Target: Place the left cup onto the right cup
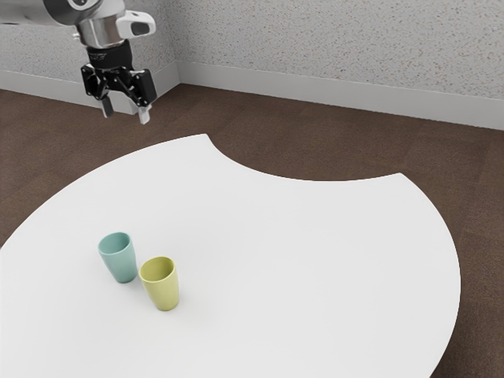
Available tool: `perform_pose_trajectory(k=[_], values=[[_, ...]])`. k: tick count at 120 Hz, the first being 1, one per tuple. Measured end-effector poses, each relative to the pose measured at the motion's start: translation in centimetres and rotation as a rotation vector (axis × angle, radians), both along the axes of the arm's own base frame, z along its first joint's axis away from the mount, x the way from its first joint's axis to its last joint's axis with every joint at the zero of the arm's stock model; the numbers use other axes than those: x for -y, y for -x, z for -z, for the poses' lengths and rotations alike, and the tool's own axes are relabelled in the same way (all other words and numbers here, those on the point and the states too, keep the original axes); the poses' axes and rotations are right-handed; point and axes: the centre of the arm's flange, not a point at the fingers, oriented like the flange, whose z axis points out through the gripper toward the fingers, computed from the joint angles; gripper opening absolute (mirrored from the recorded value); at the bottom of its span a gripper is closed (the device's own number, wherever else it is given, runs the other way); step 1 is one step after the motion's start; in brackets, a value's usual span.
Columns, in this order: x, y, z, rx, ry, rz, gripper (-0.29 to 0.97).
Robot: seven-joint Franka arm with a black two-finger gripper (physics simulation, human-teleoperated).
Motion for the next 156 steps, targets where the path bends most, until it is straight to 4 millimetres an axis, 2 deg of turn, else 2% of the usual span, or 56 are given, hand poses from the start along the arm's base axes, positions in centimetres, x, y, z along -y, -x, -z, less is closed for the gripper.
perform_pose_trajectory(k=[28,76,129,156], values=[[-0.2,0.1,0.0,0.001,0.0,-0.003,0.66],[-1.0,-0.6,2.1,-0.027,-0.01,-0.013,0.66],[-3.2,-2.1,7.5,-0.056,-0.019,-0.009,0.66],[-3.3,-3.2,10.0,-0.059,-0.021,0.016,0.66]])
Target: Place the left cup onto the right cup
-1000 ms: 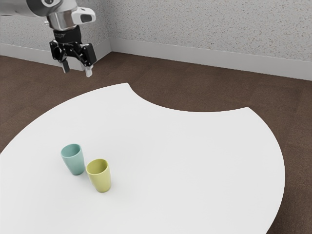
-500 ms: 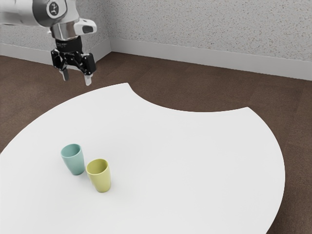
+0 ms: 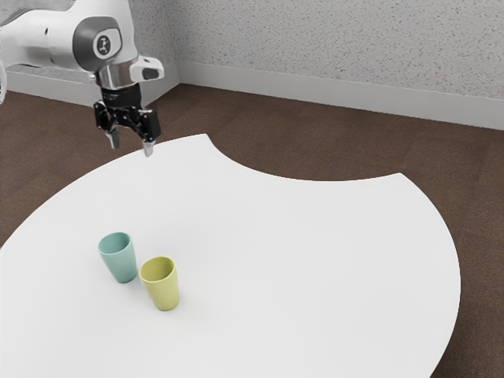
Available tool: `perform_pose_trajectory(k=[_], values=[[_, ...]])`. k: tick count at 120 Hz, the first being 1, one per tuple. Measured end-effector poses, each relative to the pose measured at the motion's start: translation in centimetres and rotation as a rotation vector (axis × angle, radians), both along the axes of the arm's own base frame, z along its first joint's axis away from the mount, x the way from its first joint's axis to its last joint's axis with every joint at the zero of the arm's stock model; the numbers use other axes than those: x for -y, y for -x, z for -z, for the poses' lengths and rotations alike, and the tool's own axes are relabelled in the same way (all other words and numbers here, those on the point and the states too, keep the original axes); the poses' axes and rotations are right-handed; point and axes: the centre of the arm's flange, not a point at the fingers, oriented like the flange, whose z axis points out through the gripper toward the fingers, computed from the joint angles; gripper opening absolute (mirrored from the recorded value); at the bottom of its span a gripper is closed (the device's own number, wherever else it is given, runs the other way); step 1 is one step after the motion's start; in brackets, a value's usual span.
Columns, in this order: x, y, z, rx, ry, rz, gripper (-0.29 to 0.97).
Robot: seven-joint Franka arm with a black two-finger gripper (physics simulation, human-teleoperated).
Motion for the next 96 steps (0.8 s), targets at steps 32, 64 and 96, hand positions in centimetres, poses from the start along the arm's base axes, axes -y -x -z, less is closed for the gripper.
perform_pose_trajectory(k=[32,64,96], values=[[-0.1,-0.9,2.4,-0.004,-0.002,0.022,0.66],[-0.3,-0.1,5.1,-0.013,0.003,0.034,0.66],[-0.8,1.6,6.3,0.008,0.009,0.033,0.66]])
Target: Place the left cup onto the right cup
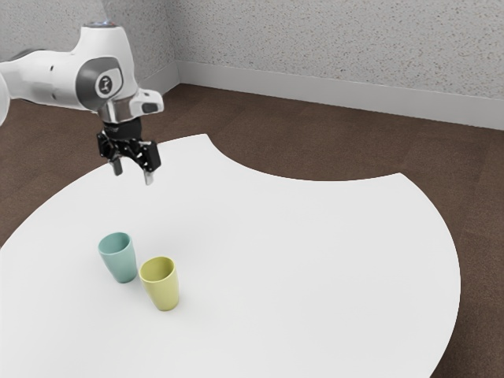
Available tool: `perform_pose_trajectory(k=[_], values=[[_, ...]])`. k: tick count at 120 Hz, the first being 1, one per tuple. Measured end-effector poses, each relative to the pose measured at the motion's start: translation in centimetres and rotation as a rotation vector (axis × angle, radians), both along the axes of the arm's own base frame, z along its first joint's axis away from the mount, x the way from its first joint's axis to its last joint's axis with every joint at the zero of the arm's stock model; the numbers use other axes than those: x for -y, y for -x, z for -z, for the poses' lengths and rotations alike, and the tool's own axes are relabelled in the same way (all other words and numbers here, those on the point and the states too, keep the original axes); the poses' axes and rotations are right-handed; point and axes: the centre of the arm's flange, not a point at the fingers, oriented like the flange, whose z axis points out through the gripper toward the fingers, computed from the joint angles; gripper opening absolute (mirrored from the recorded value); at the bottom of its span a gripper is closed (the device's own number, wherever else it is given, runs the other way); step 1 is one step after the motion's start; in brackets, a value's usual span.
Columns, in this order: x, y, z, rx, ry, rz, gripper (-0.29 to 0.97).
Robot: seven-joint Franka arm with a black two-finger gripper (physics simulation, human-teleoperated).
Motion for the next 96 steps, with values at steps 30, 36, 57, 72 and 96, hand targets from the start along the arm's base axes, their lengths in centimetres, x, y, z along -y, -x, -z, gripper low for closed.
perform_pose_trajectory(k=[30,36,57,72,96], values=[[-1.9,0.9,1.0,0.009,0.001,-0.027,0.65],[-2.1,1.3,1.2,0.01,0.002,-0.03,0.65],[-2.8,2.7,2.0,0.002,0.007,-0.042,0.65],[-3.0,3.1,2.6,-0.008,0.001,-0.041,0.65],[-4.0,4.1,3.6,-0.016,-0.004,-0.052,0.65]])
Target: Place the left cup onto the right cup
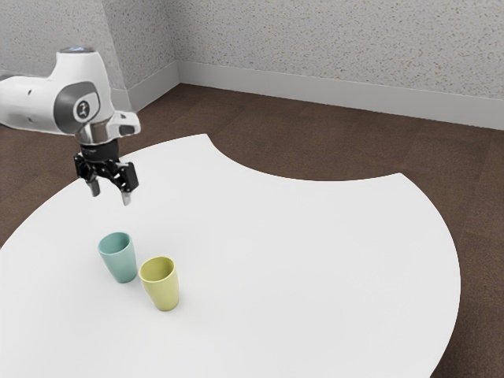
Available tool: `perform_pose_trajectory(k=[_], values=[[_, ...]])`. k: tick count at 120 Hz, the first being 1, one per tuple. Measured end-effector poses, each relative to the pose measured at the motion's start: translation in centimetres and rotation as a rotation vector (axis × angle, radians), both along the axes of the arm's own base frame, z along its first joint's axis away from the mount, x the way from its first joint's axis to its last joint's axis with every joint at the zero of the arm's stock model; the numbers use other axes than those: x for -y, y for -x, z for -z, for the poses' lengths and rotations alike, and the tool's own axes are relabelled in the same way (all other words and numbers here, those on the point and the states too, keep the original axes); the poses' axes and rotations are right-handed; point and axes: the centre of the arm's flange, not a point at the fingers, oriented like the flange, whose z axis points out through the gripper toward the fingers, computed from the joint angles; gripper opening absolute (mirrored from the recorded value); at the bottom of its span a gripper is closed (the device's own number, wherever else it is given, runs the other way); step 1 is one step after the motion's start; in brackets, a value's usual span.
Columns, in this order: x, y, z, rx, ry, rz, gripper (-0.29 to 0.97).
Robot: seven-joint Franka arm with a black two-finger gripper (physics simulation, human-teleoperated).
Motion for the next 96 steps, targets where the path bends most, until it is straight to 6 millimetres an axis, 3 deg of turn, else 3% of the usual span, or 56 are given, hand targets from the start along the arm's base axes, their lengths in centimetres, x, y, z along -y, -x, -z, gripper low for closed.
perform_pose_trajectory(k=[40,68,96], values=[[-1.3,1.3,0.9,-0.008,0.003,-0.025,0.64],[-2.4,2.5,2.9,-0.031,0.009,-0.049,0.64],[-2.5,2.4,3.7,-0.027,0.0,-0.041,0.64]])
